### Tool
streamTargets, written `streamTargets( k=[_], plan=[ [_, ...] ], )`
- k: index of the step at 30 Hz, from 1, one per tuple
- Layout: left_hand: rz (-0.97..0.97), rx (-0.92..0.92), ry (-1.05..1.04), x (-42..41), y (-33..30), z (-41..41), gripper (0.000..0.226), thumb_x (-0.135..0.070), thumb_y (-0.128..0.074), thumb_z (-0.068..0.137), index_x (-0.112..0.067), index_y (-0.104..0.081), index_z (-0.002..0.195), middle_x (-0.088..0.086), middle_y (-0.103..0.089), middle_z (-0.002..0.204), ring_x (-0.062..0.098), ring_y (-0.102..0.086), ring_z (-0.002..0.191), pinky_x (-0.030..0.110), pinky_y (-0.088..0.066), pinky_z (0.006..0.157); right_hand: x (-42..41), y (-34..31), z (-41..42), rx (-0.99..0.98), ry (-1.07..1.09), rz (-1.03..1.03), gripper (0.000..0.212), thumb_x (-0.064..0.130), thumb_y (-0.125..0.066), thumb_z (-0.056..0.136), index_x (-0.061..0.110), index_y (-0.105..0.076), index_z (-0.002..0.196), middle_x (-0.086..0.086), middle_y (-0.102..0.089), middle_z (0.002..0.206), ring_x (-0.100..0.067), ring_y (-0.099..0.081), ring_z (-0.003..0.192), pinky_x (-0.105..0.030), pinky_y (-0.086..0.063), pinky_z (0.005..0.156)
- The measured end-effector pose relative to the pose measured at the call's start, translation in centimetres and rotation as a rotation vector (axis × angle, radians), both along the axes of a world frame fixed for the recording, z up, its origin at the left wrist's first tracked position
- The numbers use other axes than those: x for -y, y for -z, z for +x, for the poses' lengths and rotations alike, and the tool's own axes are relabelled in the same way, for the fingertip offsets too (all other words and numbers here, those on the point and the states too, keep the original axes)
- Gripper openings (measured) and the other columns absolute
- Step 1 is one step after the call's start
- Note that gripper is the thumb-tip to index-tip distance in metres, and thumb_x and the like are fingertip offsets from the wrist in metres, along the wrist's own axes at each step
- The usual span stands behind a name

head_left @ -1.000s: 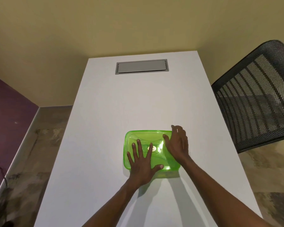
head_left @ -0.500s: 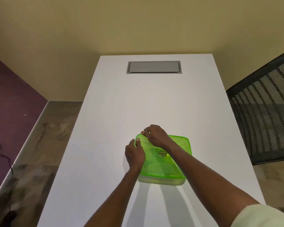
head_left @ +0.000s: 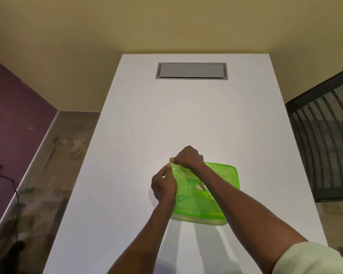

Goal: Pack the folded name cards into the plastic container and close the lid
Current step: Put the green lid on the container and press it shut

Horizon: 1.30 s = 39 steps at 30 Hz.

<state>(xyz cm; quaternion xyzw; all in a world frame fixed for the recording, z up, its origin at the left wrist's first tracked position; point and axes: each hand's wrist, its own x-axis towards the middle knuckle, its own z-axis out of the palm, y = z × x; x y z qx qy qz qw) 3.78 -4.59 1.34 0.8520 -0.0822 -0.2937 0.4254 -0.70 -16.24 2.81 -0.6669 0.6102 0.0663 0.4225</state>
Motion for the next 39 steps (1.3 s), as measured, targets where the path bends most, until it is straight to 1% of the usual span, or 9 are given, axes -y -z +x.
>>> streamTargets(
  k=[3, 13, 17, 20, 23, 27, 29, 33, 39],
  plan=[
    [0.006, 0.0, -0.031, 0.1, 0.1, 0.0, 0.029, -0.047, -0.054, 0.087, -0.031, -0.074, 0.1, -0.006, -0.073, 0.104, 0.022, -0.064, 0.096, 0.029, -0.047, 0.076, 0.1, 0.2, 0.1, -0.013, 0.02, 0.013, 0.033, 0.043, -0.071, 0.068, 0.017, -0.051, 0.064, 0.006, -0.054, 0.063, -0.023, -0.055, 0.079, -0.034, -0.036, 0.078],
    [-0.019, -0.036, -0.084, 0.3, 0.4, 0.1, 0.025, -0.042, -0.06, 0.086, -0.027, -0.076, 0.099, -0.008, -0.073, 0.107, 0.02, -0.065, 0.099, 0.031, -0.052, 0.084, 0.0, 0.2, 0.3, -0.038, 0.03, -0.026, 0.035, 0.044, -0.071, 0.068, 0.015, -0.055, 0.076, 0.005, -0.056, 0.067, -0.023, -0.054, 0.08, -0.035, -0.034, 0.078],
    [-0.068, -0.092, -0.067, 0.2, 0.4, 0.2, 0.023, -0.039, -0.062, 0.086, -0.025, -0.076, 0.097, -0.011, -0.073, 0.105, 0.014, -0.065, 0.092, 0.025, -0.047, 0.078, -0.3, -0.1, -0.1, 0.021, 0.014, -0.028, 0.036, 0.044, -0.072, 0.069, 0.011, -0.067, 0.082, 0.001, -0.07, 0.082, -0.024, -0.062, 0.09, -0.035, -0.04, 0.081],
    [-0.096, -0.187, -0.048, 0.0, 0.3, 1.0, 0.019, -0.039, -0.069, 0.082, -0.023, -0.077, 0.084, -0.009, -0.075, 0.09, 0.011, -0.064, 0.077, 0.026, -0.049, 0.075, -1.4, -0.3, -1.1, 0.073, -0.072, -0.203, 0.038, 0.05, -0.072, 0.074, 0.018, -0.074, 0.096, -0.004, -0.072, 0.1, -0.027, -0.062, 0.101, -0.036, -0.045, 0.088],
    [-0.049, -0.303, -0.015, -0.7, 0.0, 2.4, 0.029, -0.043, -0.075, 0.076, -0.018, -0.067, 0.064, 0.0, -0.061, 0.068, 0.018, -0.053, 0.063, 0.033, -0.049, 0.067, -3.8, -0.7, -2.4, 0.076, -0.167, -0.483, 0.047, 0.048, -0.07, 0.079, 0.02, -0.067, 0.116, -0.007, -0.061, 0.116, -0.027, -0.052, 0.11, -0.038, -0.039, 0.095],
    [0.024, -0.435, 0.087, -3.8, 0.0, 3.9, 0.043, -0.049, -0.074, 0.072, -0.018, -0.056, 0.049, 0.001, -0.048, 0.051, 0.017, -0.04, 0.043, 0.024, -0.034, 0.046, -8.1, -1.3, -3.8, 0.184, -0.185, -0.501, 0.039, 0.04, -0.077, 0.072, 0.016, -0.066, 0.101, -0.008, -0.058, 0.101, -0.026, -0.05, 0.098, -0.036, -0.041, 0.081],
    [-0.013, -0.536, 0.114, -5.7, 0.3, 4.0, 0.029, -0.038, -0.077, 0.073, -0.014, -0.063, 0.065, 0.008, -0.051, 0.062, 0.017, -0.041, 0.048, 0.024, -0.033, 0.046, -10.2, -1.7, -4.4, 0.245, -0.187, -0.336, 0.033, 0.033, -0.082, 0.066, 0.014, -0.065, 0.087, -0.009, -0.062, 0.09, -0.025, -0.056, 0.088, -0.031, -0.041, 0.07],
    [-0.072, -0.643, 0.108, -8.6, 0.6, 3.5, 0.018, -0.016, -0.075, 0.078, -0.004, -0.073, 0.092, 0.012, -0.069, 0.083, 0.022, -0.059, 0.076, 0.028, -0.053, 0.065, -12.9, -1.6, -4.5, 0.213, -0.2, -0.188, 0.031, 0.02, -0.088, 0.058, 0.011, -0.064, 0.076, -0.007, -0.065, 0.074, -0.019, -0.054, 0.068, -0.025, -0.034, 0.057],
    [-0.181, -0.633, 0.152, -9.9, -0.4, 3.2, 0.024, 0.007, -0.068, 0.082, 0.001, -0.069, 0.105, 0.025, -0.073, 0.094, 0.029, -0.07, 0.078, 0.027, -0.059, 0.064, -14.1, -2.1, -4.2, 0.197, -0.176, -0.24, 0.027, 0.01, -0.083, 0.059, 0.003, -0.065, 0.079, -0.016, -0.066, 0.088, -0.029, -0.062, 0.081, -0.032, -0.044, 0.063]
  ],
)
